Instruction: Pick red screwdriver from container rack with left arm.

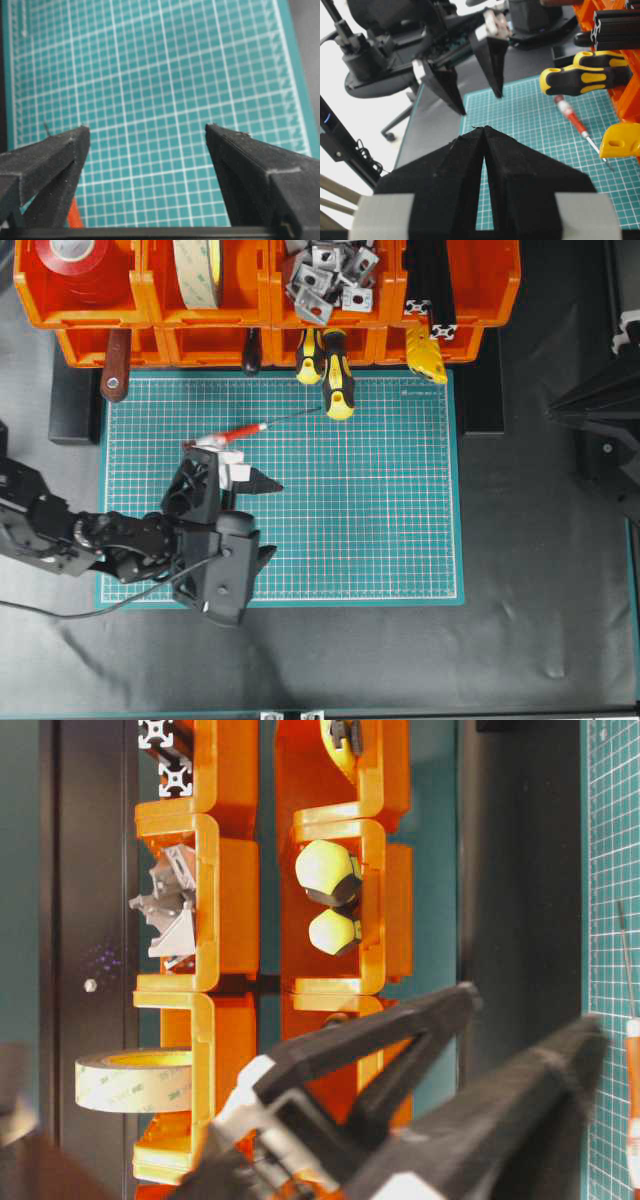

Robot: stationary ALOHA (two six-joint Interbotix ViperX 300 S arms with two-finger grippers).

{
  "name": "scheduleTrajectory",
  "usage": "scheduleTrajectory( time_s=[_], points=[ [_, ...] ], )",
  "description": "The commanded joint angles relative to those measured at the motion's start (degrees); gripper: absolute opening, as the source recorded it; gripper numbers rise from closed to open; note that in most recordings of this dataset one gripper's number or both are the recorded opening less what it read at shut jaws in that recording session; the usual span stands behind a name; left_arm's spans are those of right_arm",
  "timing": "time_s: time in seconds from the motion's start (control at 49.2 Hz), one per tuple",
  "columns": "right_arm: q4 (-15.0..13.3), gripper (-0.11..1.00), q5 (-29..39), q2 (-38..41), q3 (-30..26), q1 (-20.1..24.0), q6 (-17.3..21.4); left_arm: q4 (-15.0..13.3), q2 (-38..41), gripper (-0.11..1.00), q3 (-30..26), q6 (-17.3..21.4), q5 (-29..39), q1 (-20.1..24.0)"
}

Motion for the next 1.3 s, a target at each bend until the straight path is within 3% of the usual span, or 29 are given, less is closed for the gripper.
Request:
scheduleTrajectory(
  time_s=[0.0, 0.142, 0.488, 1.017, 1.282],
  points=[
    [0.18, 0.0, 0.09, 1.05, -1.76, -0.09, 0.0, 0.18, -4.66, 0.89, -0.62, -0.88, -0.18, -0.62],
    [0.18, 0.0, 0.7, 1.05, -1.85, -0.09, 0.0, 0.18, -10.28, 0.89, -0.18, -3.16, -0.18, -1.67],
    [-0.53, 0.0, 0.35, 0.44, -2.02, -0.09, -0.97, 0.18, -30.32, 0.89, 7.29, -15.64, -0.88, -5.36],
    [-1.67, 0.0, -3.34, 0.26, -2.11, -0.09, -4.75, 0.18, -50.19, 0.87, 15.73, -15.21, -1.23, -5.36],
    [-1.67, 0.0, -6.06, 0.26, -2.02, -0.09, -8.26, 0.18, -58.45, 0.86, 20.74, -15.73, 0.62, -2.72]
  ],
)
